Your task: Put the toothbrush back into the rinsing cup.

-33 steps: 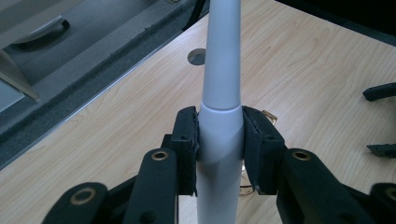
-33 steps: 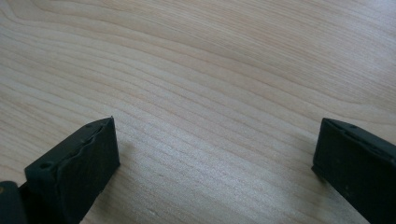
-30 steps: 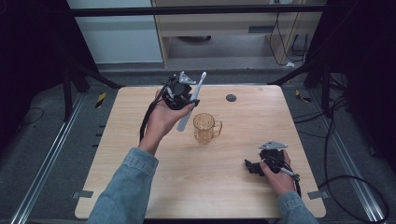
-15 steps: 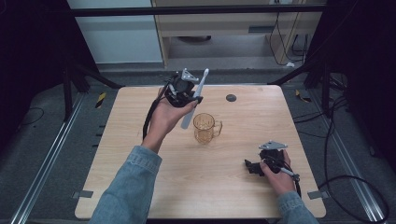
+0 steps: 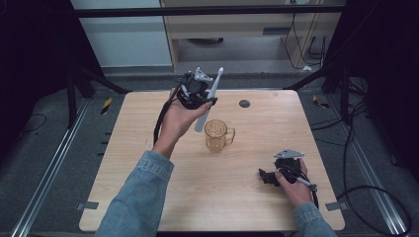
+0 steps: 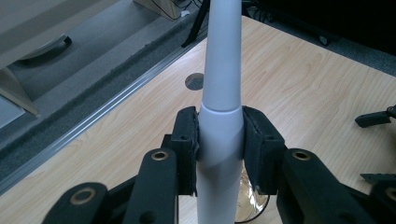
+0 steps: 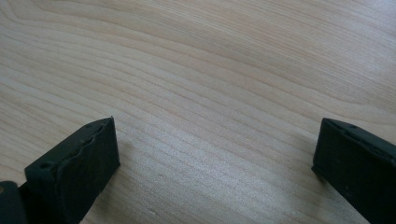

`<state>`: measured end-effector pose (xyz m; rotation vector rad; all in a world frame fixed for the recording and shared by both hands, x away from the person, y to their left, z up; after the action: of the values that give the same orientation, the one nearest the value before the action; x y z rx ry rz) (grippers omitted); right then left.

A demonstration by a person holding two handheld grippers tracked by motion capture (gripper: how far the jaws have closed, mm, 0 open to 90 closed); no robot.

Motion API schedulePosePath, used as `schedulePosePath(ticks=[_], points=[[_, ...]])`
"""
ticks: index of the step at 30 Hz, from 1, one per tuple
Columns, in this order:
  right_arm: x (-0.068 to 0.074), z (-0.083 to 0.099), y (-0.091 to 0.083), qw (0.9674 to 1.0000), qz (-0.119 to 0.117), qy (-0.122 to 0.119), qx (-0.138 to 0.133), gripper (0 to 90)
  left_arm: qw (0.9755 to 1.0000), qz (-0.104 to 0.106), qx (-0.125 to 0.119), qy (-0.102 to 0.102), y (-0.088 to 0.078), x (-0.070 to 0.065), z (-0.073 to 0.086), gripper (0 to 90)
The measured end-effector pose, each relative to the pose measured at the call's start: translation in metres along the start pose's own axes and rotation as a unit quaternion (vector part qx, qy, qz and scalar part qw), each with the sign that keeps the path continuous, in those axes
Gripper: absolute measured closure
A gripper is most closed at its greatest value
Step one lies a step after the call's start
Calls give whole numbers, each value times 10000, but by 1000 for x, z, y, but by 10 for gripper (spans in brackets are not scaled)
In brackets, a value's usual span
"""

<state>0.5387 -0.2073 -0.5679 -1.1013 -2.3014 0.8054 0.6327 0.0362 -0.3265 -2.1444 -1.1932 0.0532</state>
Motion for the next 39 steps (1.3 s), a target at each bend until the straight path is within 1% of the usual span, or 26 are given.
schedulePosePath(ticks=[2,4,12,13,19,23,24,25,28,34,39], points=[[0,0,0,10000,-2,-7,0,4,10000,10,-24,-19,0,-1,-2,675],[0,0,0,10000,-11,-21,4,4,10000,10,-30,8,0,-1,-4,675],[0,0,0,10000,-13,-47,21,4,9999,14,-98,-54,2,-2,-9,675],[0,0,0,10000,-13,-47,21,3,10000,23,-84,-25,2,-2,-9,675],[0,0,0,10000,-12,-48,21,4,9998,40,-164,-124,4,-2,-13,675],[0,0,0,10000,-12,-52,22,3,9997,24,-199,-170,9,-2,-12,675],[0,0,0,10000,-13,-50,20,3,9995,28,-232,-214,10,-2,-13,675],[0,0,0,10000,-23,-14,-1,4,9995,28,-235,-222,11,-2,-12,675],[0,0,0,10000,-20,-17,1,3,9994,22,-269,-195,15,-4,-13,675],[0,0,0,10000,-18,-25,3,4,9989,107,-340,-309,22,-10,-14,675],[0,0,0,10000,-18,-24,4,4,9985,176,-352,-369,29,-12,-11,675]])
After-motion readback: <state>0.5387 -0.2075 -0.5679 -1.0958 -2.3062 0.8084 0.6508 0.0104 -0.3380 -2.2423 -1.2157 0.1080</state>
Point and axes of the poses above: each handheld gripper's, and its own axes: y roughly forward along the jaws, z roughly out of its underside, x roughly to its left, the point moved 8 cm from there along y, roughly forward along the jaws, and after that the axes turned 13 degrees about -z, right-handed, at the moved point
